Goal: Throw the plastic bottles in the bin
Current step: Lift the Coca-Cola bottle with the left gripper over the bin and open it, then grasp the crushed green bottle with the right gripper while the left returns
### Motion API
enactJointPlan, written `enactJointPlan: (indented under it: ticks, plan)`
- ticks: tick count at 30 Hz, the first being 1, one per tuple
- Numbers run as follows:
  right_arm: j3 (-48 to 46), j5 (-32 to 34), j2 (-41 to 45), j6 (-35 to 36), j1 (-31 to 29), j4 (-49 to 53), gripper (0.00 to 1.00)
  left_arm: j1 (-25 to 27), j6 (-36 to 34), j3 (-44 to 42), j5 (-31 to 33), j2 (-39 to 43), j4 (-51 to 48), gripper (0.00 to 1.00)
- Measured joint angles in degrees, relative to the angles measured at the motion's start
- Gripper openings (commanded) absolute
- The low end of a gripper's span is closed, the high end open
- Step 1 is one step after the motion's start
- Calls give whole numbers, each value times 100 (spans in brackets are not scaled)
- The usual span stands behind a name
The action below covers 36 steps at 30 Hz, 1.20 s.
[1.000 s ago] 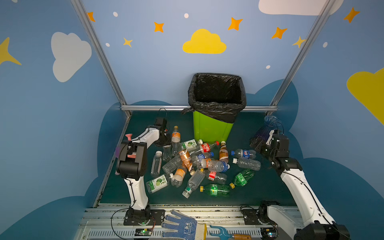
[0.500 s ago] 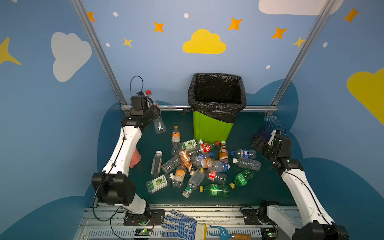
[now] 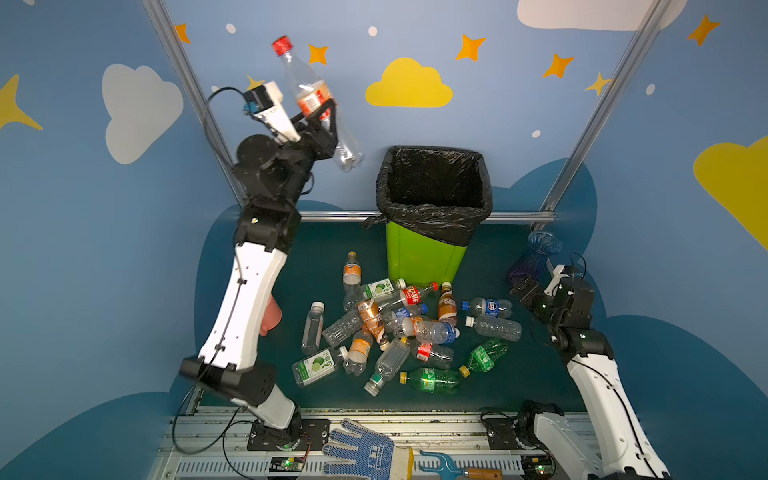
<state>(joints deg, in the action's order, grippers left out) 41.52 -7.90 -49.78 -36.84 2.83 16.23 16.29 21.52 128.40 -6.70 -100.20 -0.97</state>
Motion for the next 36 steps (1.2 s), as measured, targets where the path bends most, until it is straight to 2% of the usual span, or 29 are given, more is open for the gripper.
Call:
enactJointPlan:
  ticks: [1, 3, 4, 5, 6, 9, 11, 13, 17, 20, 25, 30, 36]
  plan:
    - [2, -111, -72, -35, 0, -15, 96, 184, -15, 776, -52, -612, -271, 64]
    - [136, -328, -302, -13, 2, 114, 96, 546, -111, 2876, -98, -2177, -979, 82]
    - [229, -382, -385, 26, 2, 225, 96, 678, -127, 3679, -129, -2789, -1255, 86]
    - [361, -417, -457, 96, 4, 374, 96, 796, -101, 3932, -146, -3163, -1453, 92]
    - [459, -413, -461, 140, 4, 501, 96, 905, -87, 3727, -170, -3261, -1672, 100]
    - [538, -258, -157, 243, 15, 645, 96, 1029, -111, 2608, -162, -2979, -1805, 100]
    - [472, -153, 184, 267, 35, 658, 96, 1027, -236, 1681, -87, -2424, -1687, 100]
    - [380, -90, 435, 260, 46, 660, 96, 1025, -393, 1130, -22, -1834, -1488, 100]
    - [219, -2, 487, 203, 50, 680, 96, 1058, -750, 758, 11, -573, -999, 100]
    - [68, 61, 337, 109, 50, 778, 96, 1121, -992, 175, 44, 437, -507, 100]
    - [-52, 195, 282, 37, 50, 1071, 96, 1117, -1338, -2197, 452, 2006, 365, 100]
    - [-146, 271, 289, -76, 74, 1239, 96, 831, -1423, -4365, 946, 2555, 389, 100]
    - [-761, -293, 249, -439, 57, 927, 94, -57, -953, -6251, 1152, 2973, -284, 100]
